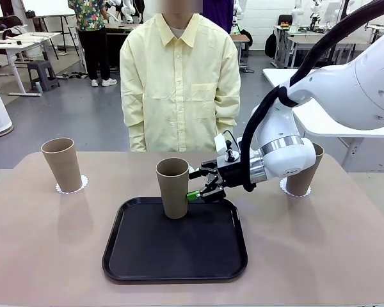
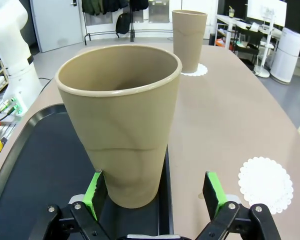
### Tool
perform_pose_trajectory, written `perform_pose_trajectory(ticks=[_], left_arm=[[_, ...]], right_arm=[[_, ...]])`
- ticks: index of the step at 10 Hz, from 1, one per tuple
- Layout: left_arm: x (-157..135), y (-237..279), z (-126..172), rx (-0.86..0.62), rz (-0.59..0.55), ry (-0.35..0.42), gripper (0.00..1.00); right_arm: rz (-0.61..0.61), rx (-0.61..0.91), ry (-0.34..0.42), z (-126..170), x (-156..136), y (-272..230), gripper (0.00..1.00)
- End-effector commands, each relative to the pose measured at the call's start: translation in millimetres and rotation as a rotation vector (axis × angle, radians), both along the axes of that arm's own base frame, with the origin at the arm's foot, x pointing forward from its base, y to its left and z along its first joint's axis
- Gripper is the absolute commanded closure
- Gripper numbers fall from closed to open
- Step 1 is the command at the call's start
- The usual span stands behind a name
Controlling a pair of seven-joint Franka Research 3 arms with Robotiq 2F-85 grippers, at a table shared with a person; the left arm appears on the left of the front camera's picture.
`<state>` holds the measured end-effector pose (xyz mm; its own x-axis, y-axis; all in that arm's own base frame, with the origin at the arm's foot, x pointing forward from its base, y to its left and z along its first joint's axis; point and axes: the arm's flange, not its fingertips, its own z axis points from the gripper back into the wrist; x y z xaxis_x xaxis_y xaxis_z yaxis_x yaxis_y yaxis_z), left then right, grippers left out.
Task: Place coasters on the table and set cups on them.
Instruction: Take one Reusable plastic cup from the Flat Tray and place it on a coaster set by the human.
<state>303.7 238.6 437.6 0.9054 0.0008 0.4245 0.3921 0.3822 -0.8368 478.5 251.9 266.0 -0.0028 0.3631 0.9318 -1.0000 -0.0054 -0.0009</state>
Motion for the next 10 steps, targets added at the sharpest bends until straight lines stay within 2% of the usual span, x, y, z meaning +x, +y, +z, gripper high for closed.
perform_pose_trajectory(ticks=[1, 3, 4, 10], left_arm=[[-1, 1, 2, -0.01, 0.001, -0.007, 0.0], [-1, 1, 2, -0.01, 0.001, -0.007, 0.0], [-1, 1, 2, -0.01, 0.001, -0.007, 0.0], [-1, 1, 2, -0.01, 0.001, -0.007, 0.0]], right_arm=[[0.002, 0.003, -0.001, 0, 0, 1, 0.0], [0.0, 0.0, 0.0, 0, 0, 0, 0.0], [0.058, 0.006, -0.01, -3, 1, 1, 0.0], [0.071, 0.006, 0.018, -9, 3, 14, 0.0]])
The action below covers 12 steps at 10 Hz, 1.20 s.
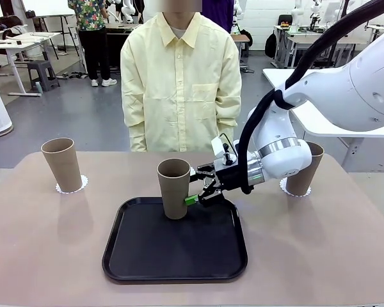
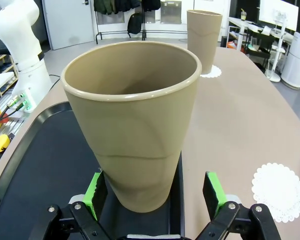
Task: Place coasters on the table and set cups on them.
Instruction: Take one Reusable plastic cup from the Flat Tray and place it on a coaster set by the human.
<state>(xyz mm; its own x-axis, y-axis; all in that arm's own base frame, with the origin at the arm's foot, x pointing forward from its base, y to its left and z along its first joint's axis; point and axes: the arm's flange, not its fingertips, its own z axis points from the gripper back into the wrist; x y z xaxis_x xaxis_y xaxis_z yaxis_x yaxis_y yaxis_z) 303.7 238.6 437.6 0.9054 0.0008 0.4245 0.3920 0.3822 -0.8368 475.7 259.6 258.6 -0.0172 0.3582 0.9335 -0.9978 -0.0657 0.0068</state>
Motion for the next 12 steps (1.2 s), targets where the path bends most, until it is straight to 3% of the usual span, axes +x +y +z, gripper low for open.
perform_pose_trajectory(ticks=[1, 12], left_arm=[[-1, 1, 2, -0.01, 0.001, -0.007, 0.0], [-1, 1, 2, -0.01, 0.001, -0.007, 0.0]], right_arm=[[0.018, 0.005, 0.013, -3, 7, 8, 0.0], [0.06, 0.015, 0.044, -3, 12, 26, 0.0]])
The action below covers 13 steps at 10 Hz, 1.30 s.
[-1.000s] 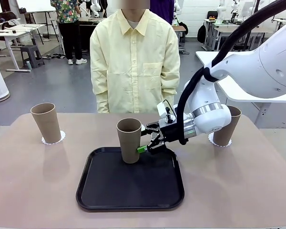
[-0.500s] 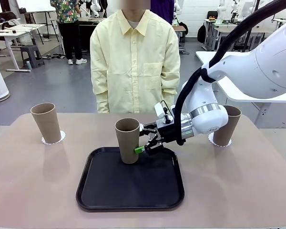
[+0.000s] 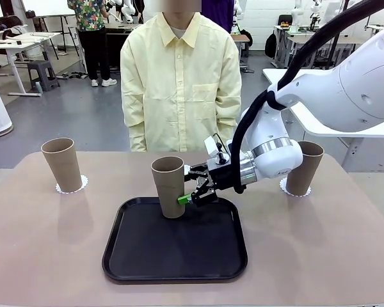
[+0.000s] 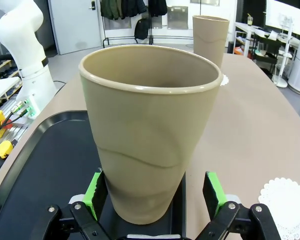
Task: Place coasters on the table and set cups on them.
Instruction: Take one Reusable plastic cup from the Flat Tray and place it on a coaster set by the human.
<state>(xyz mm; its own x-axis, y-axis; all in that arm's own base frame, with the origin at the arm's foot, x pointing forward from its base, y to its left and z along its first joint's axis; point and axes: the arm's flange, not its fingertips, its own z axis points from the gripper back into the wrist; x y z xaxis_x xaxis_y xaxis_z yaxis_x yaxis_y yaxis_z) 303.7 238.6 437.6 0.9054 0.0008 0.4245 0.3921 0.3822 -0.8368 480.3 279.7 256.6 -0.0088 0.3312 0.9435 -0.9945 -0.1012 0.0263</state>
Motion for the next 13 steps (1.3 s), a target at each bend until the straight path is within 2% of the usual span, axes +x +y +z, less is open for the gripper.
perform_pose_trajectory(ticks=[1, 9, 13], left_arm=[[-1.3, 0.7, 1.9, -0.01, 0.001, -0.007, 0.0], [-1.3, 0.7, 1.9, -0.01, 0.001, -0.007, 0.0], [-1.3, 0.7, 1.9, -0.01, 0.001, -0.007, 0.0]], right_arm=[[0.032, -0.014, 0.019, -0.4, 7.3, 8.3, 0.0], [0.05, -0.02, 0.031, -2.2, 8.2, 14.4, 0.0], [0.101, -0.013, 0.083, -3.1, 2.4, 17.8, 0.0]])
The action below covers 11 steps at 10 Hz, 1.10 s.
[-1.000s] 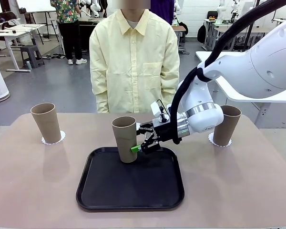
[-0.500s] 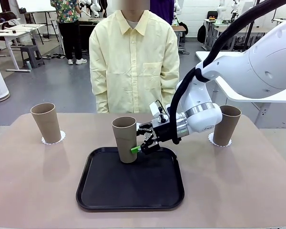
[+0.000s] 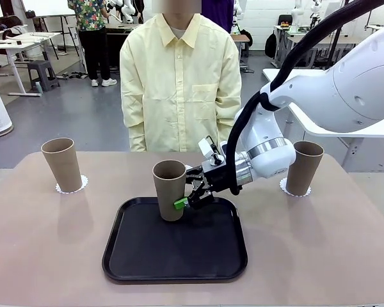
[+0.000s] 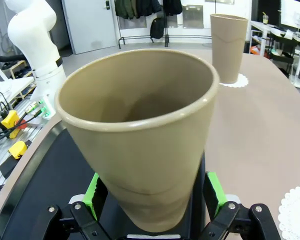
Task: Place coasters on the table and set cups on them.
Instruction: Take one Reusable plastic cup from the Flat Tray and place it on a coaster set by the human.
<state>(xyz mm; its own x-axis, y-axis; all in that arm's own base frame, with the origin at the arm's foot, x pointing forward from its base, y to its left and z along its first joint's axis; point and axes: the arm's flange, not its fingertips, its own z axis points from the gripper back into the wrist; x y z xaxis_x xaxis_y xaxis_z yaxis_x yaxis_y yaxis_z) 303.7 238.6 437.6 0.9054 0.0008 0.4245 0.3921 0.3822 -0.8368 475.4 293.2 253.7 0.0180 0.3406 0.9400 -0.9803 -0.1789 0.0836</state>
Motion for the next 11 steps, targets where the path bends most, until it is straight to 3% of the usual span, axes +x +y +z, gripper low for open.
perform_pose_trajectory(ticks=[1, 4, 10, 11], left_arm=[[-1, 1, 2, -0.01, 0.001, -0.007, 0.0], [-1, 1, 2, -0.01, 0.001, -0.007, 0.0], [-1, 1, 2, -0.01, 0.001, -0.007, 0.0], [-1, 1, 2, -0.01, 0.001, -0.007, 0.0]], right_arm=[[0.03, -0.002, 0.037, -1, 7, 6, 0.0], [0.072, 0.007, 0.058, -2, 6, 10, 0.0], [0.059, 0.016, 0.0, -6, 16, 24, 0.0], [0.082, 0.018, -0.014, -6, 16, 24, 0.24]])
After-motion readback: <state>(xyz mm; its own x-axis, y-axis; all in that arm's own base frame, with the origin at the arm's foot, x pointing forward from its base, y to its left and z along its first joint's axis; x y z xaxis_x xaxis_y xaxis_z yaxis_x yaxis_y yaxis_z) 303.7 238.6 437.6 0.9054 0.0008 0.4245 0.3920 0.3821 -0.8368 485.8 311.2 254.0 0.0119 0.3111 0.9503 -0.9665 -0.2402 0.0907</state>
